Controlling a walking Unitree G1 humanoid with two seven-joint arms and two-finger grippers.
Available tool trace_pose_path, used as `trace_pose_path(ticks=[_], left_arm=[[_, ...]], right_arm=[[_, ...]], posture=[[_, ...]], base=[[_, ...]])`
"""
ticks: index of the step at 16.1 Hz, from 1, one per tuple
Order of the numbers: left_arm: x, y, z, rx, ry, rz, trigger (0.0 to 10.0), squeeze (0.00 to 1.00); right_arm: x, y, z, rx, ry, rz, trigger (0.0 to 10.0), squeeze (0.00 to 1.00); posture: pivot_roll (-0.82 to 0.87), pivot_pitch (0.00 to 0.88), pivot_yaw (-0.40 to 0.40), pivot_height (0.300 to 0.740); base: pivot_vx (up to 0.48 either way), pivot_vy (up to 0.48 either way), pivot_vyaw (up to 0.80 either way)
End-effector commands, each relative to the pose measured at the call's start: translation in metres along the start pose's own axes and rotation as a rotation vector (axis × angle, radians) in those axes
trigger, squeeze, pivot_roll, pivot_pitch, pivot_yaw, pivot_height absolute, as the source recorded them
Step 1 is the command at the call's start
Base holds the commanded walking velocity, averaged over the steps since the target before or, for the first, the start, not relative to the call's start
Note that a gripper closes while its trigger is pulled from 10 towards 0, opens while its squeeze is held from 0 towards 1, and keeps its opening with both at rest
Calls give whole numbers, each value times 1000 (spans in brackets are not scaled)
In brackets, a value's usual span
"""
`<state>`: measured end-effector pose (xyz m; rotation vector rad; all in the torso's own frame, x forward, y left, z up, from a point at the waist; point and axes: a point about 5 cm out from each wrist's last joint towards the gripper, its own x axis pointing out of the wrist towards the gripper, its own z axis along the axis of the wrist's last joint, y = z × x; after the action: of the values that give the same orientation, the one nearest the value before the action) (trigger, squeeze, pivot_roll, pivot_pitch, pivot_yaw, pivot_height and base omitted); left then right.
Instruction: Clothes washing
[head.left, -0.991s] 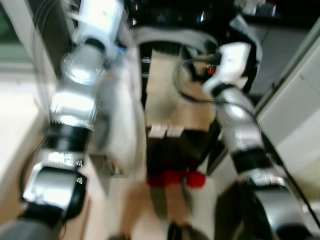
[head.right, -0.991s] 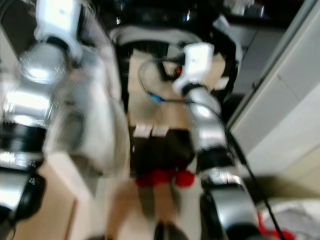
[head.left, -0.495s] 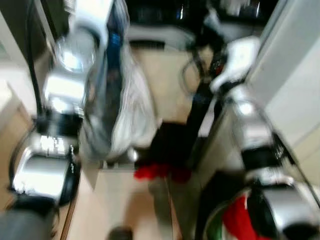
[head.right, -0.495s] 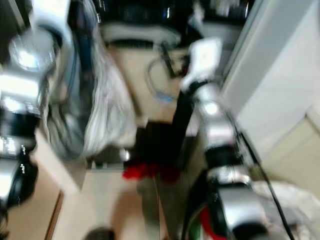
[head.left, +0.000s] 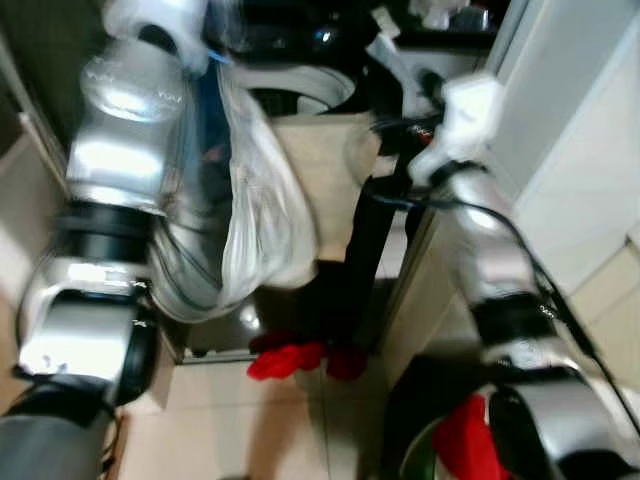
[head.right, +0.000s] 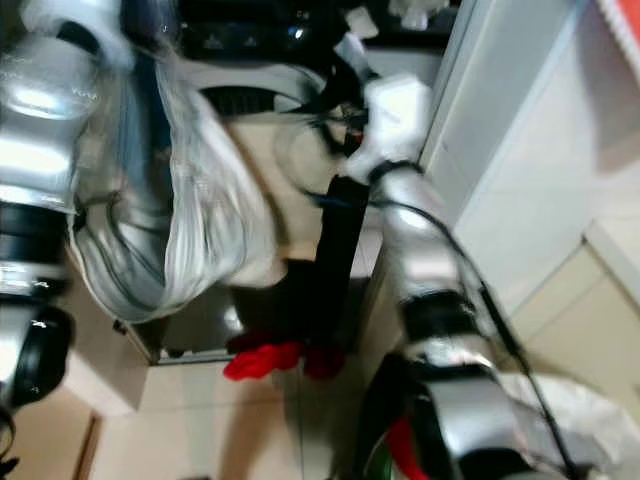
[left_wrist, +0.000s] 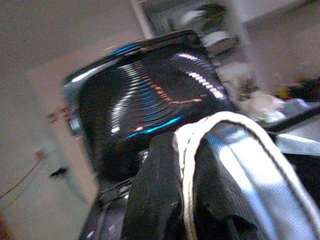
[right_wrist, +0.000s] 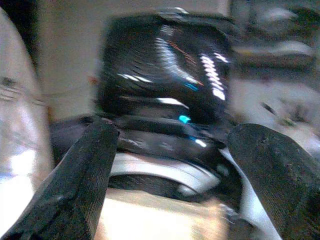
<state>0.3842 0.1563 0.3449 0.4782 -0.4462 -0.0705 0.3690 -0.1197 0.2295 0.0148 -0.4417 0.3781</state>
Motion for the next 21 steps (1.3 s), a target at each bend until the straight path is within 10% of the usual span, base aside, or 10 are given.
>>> trace_pose_path(ticks=[1, 6, 11, 18, 21], left_arm=[[9, 26, 40, 53, -137, 52, 0, 0], [31, 94, 120, 200, -268, 172, 0, 0], [49, 95, 150, 325, -206, 133, 0, 0], [60, 68, 131, 668, -88, 122, 0, 0], [56, 29, 40, 878, 149, -112, 0, 0]], right_arm=[[9, 11, 13, 4, -49, 40, 10000, 47], [6, 17, 22, 64, -76, 155, 10000, 51], [-17, 13, 19, 94, -32, 243, 10000, 63], [-62, 19, 38, 197, 16, 351, 10000, 67], [-80, 33, 49, 228, 49, 454, 10000, 63]], posture=[[29, 0, -54, 740], [27, 0, -46, 740], [-4, 0, -5, 740], [-154, 0, 124, 740], [-199, 0, 151, 740]], base=[[480, 0, 0], [469, 0, 0], [465, 0, 0], [465, 0, 0], [465, 0, 0]])
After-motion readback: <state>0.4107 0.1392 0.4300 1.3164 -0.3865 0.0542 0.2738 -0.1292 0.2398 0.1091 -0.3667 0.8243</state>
